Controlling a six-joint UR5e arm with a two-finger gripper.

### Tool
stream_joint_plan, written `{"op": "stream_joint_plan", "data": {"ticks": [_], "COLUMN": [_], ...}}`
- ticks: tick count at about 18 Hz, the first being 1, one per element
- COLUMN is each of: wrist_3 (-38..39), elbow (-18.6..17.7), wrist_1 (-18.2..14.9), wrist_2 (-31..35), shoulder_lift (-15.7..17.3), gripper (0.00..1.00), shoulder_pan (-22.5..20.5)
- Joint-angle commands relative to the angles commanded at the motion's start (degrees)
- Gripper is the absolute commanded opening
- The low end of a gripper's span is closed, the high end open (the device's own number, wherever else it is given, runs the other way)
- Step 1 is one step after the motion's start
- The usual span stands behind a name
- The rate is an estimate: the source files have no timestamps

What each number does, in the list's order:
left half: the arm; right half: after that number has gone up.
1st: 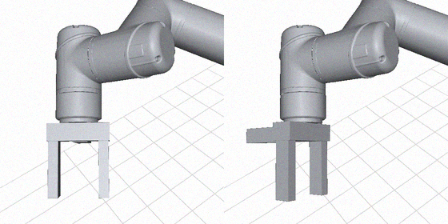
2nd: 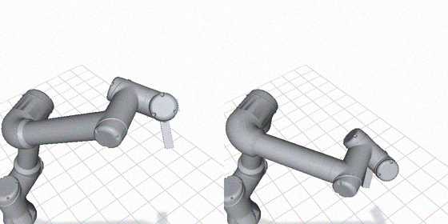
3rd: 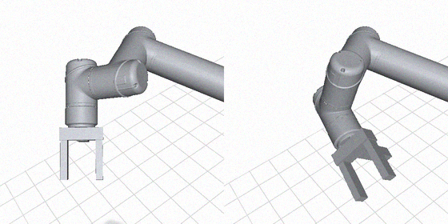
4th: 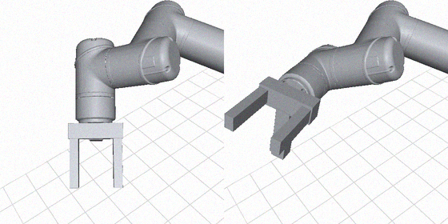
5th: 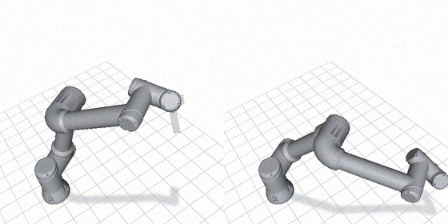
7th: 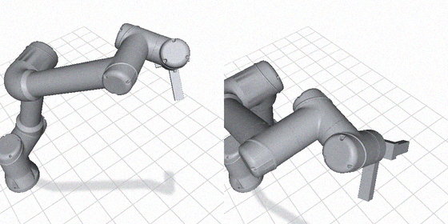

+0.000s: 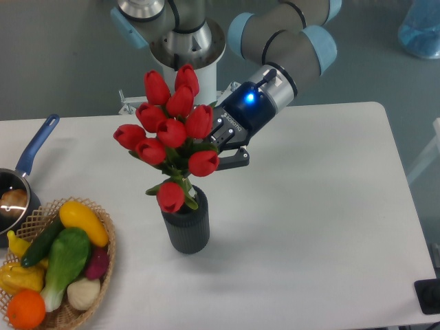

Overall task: Insert the flowers into the vase
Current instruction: 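Lower the tulip stems down into the vase opening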

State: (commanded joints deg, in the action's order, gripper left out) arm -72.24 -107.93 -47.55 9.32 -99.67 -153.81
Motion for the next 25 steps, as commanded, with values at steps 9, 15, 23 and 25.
{"op": "stream_joint_plan", "data": {"ticks": [9, 15, 23, 25], "wrist_3": [-1.76, -2.82, -4.84, -4.93], "elbow": [-1.14, -2.46, -3.43, -3.78], "wrist_1": [0.09, 0.09, 0.09, 0.09], "wrist_2": [-0.79, -0.79, -0.97, -0.88], "shoulder_lift": [-0.18, -0.61, -2.02, -2.02], "gripper": [0.21, 0.21, 0.21, 0.21], "shoulder_pan": [0.09, 0.18, 0.7, 0.88]}}
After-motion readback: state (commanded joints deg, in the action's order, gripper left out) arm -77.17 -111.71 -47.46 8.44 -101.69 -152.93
